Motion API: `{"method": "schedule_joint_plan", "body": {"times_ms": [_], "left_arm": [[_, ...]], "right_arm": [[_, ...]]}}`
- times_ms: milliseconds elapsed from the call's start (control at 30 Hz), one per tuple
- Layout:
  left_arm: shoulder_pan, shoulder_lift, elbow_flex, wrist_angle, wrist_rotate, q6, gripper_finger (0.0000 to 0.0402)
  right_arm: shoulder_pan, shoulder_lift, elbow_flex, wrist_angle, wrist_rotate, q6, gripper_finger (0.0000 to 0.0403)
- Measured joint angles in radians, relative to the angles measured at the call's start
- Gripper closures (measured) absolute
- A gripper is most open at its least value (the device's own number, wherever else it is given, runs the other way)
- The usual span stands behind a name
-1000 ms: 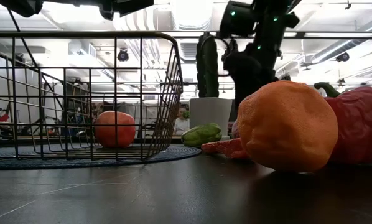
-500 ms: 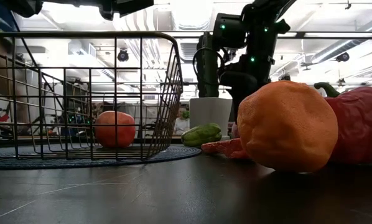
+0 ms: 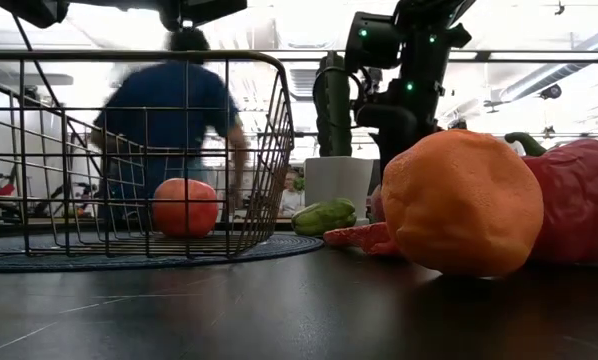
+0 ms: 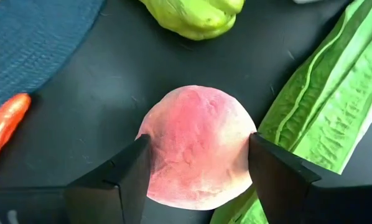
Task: Build produce basket
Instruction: Put the pink peach into the wire basket
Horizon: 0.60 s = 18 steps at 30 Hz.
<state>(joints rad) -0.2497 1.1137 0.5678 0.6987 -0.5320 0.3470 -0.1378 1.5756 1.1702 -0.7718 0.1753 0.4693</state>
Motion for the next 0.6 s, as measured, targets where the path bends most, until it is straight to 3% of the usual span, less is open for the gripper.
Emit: {"method": "schedule_joint_plan", "body": {"times_ms": [133,300,433,600], "left_arm": [[0.0,0.0,0.0,0.0,0.0,0.0,0.0079],[-0.001,0.0,0.0,0.0,0.004,-0.001,0.0079],[-0.007,0.0,0.0,0.0,0.034,-0.002,0.0079],[-0.011,0.0,0.003,0.007,0.158,-0.003,0.0079]], "right_arm": [[0.015,-0.057,0.0,0.001,-0.008,-0.04,0.0178],[0.062,-0.198,-0.029,0.102,-0.091,-0.101,0.0178],[0.11,-0.343,-0.125,0.337,-0.141,-0.145,0.0177],[0.15,-0.501,-0.326,0.752,-0.251,-0.208,0.0177]]}}
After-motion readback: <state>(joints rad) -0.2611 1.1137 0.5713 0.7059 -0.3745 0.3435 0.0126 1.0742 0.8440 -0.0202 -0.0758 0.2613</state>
